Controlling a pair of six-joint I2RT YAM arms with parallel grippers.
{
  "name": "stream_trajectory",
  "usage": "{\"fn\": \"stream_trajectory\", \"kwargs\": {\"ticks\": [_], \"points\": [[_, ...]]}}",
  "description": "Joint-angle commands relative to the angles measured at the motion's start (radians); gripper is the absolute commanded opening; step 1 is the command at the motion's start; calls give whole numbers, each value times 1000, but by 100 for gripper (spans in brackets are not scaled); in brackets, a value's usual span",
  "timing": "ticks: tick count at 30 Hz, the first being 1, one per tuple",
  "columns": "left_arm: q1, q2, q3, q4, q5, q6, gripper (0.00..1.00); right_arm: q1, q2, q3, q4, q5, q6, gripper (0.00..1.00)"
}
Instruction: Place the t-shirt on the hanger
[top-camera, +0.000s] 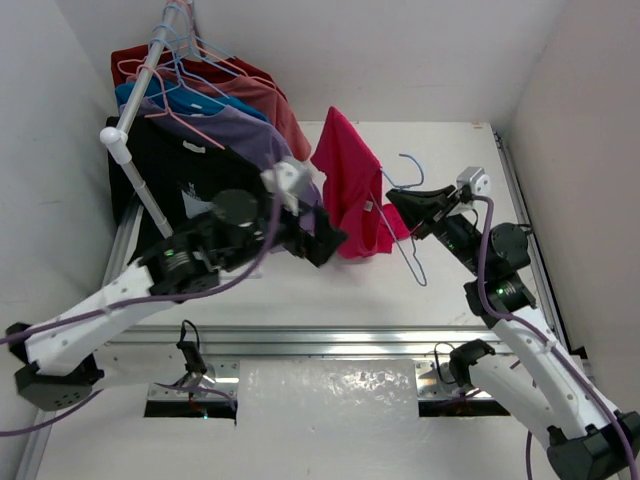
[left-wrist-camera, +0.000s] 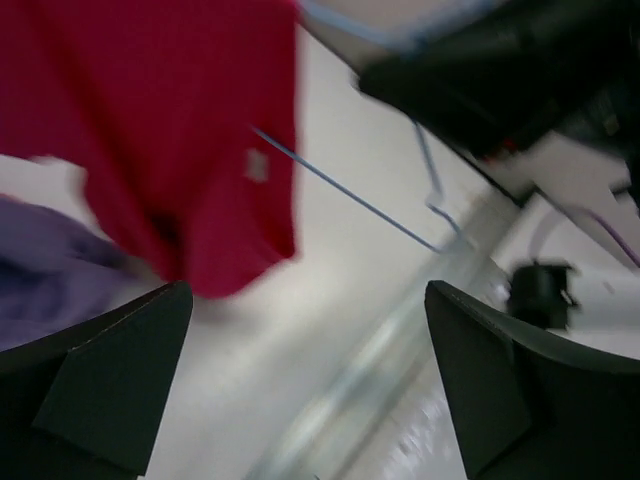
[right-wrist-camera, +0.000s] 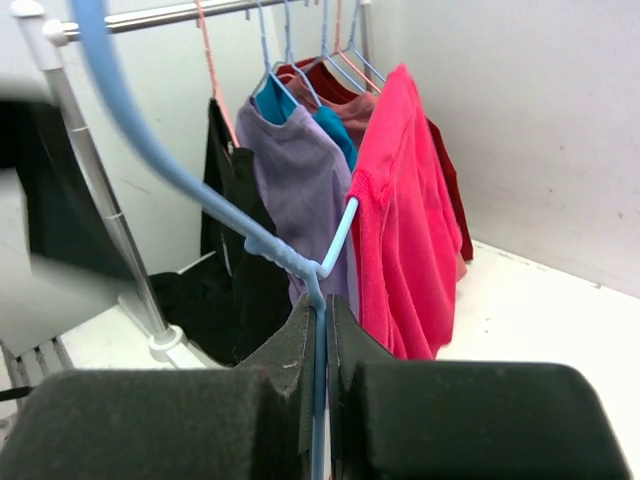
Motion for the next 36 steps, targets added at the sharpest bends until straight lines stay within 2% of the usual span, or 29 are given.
{"fn": "stream_trajectory", "kwargs": {"ticks": [1,3,5,6,7,9,12,15,20,24,34,36], "points": [[-2,-118,84,-18,-443,145,100,-3,-32,13,65,-38,-22,0],[9,-126,87,55,-513,253,100,-3,-54,8,60,-38,-17,0],[18,-112,93,129,-564,498,100,-3,-83,-12,72,-40,-8,0],[23,-109,88,160,-566,499,100,-3,-91,-12,80,-38,-4,0],[27,-101,88,186,-563,589,100,-3,-98,-21,86,-38,2,0],[46,-92,56,281,-480,684,100,-3,-115,-26,89,-41,18,0],[49,-94,-26,385,-337,905,100,-3,-144,-44,109,-50,38,0],[55,-98,-114,479,-219,1041,98,-3,-169,-55,101,-56,47,0],[95,-34,-116,410,-53,1091,98,-3,-235,-101,121,-50,68,0],[96,-8,-102,361,-9,1113,98,-3,-258,-87,98,-78,65,0],[95,11,-133,504,11,1198,98,-3,-253,-81,104,-136,96,0],[95,32,-122,473,34,1205,93,-3,-246,-81,121,-145,108,0]]}}
